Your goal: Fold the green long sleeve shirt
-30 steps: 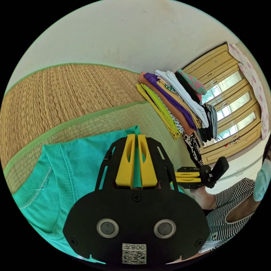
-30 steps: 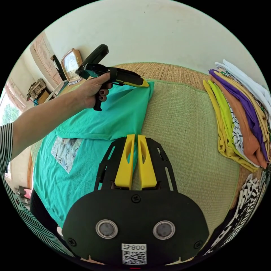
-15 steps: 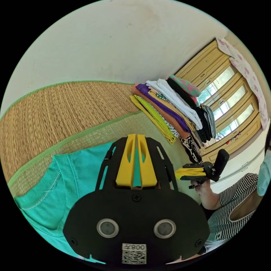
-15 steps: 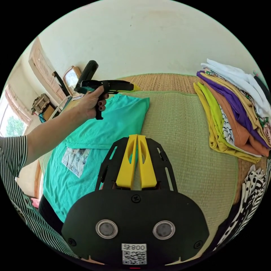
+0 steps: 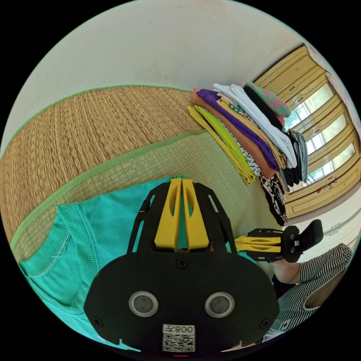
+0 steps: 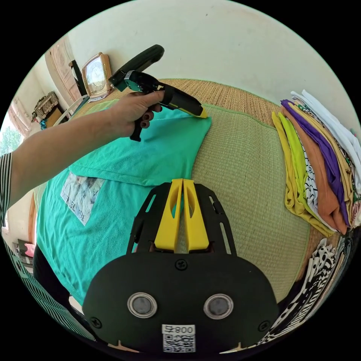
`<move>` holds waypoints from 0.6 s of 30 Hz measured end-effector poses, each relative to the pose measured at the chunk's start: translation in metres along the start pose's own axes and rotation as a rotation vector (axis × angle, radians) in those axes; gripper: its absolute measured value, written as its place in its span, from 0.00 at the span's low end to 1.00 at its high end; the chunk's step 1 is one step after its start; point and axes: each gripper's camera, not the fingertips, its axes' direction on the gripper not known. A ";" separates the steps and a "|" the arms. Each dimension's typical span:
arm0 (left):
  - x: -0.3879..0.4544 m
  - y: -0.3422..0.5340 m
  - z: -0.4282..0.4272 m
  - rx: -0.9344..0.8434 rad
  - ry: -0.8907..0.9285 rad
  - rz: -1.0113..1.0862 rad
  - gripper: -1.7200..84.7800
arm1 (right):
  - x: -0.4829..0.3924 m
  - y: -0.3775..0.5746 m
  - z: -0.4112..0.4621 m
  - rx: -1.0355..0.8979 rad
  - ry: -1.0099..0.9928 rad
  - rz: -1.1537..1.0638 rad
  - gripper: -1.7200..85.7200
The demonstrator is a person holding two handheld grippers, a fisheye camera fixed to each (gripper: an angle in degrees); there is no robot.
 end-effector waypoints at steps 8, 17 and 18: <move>-0.021 0.078 -0.026 -0.040 0.029 -0.068 0.02 | 0.008 -0.012 0.001 0.000 -0.048 0.053 0.02; -0.026 0.244 -0.112 0.021 0.003 -0.154 0.02 | -0.009 -0.038 -0.005 0.005 -0.061 0.062 0.02; -0.036 0.270 -0.119 0.010 0.008 -0.200 0.02 | -0.009 -0.042 0.004 -0.020 -0.065 0.071 0.02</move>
